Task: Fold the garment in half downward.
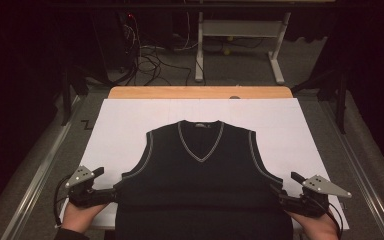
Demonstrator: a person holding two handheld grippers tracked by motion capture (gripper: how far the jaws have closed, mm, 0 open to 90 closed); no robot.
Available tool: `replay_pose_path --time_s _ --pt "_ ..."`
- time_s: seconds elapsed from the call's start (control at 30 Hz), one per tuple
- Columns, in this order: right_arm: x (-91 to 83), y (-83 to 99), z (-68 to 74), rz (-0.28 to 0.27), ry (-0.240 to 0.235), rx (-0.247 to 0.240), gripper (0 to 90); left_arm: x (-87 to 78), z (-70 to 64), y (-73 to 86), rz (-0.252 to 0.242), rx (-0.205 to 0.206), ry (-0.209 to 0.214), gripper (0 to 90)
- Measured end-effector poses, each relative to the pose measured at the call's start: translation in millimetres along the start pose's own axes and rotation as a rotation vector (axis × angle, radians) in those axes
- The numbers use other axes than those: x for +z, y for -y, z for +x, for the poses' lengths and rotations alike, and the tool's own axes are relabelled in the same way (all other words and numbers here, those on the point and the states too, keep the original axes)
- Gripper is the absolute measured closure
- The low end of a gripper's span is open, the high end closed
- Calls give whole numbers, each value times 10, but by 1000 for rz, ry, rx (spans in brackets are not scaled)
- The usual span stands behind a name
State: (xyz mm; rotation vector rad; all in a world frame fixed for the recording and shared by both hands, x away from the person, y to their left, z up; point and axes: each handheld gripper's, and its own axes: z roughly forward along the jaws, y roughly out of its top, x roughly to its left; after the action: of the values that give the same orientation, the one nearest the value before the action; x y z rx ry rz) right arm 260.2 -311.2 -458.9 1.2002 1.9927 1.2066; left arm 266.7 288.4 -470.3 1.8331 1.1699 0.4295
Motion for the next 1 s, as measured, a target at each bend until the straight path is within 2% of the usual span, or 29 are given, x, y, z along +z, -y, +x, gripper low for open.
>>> replay_pose_path --time_s 0.03,0.07,0.13,0.2,0.33,0.43,0.53,0.57,0.63,0.73,0.87,1.0 --pt "29 -16 1 2 15 -4 80 2 11 -17 -12 -5 -19 0" --pt "60 -35 -8 10 22 -2 5 0 16 -32 -26 -8 -33 0" --pt "84 -50 -20 9 25 4 4 -2 21 -69 -42 -12 -41 0" --pt "128 -82 -37 10 33 6 4 11 32 -116 -48 -22 -27 0" --pt "276 -229 -91 41 32 -15 4 100 57 -261 -17 -9 -8 0" --pt "341 -292 -124 37 35 -8 4 180 71 -400 -8 -5 0 0" --pt "475 -408 -155 36 37 3 5 267 80 -557 4 -4 -7 0" --pt "512 -433 -155 42 37 -2 5 335 93 -658 8 -8 1 0" --pt "548 -455 -153 43 37 -2 5 373 102 -703 9 -8 7 0" --pt "699 -529 -177 52 29 2 5 498 127 -830 14 -8 12 0" --pt "802 -576 -196 60 31 7 5 674 182 -966 36 -26 34 0" --pt "963 -706 -227 82 45 4 19 840 234 -1073 68 -39 15 0"
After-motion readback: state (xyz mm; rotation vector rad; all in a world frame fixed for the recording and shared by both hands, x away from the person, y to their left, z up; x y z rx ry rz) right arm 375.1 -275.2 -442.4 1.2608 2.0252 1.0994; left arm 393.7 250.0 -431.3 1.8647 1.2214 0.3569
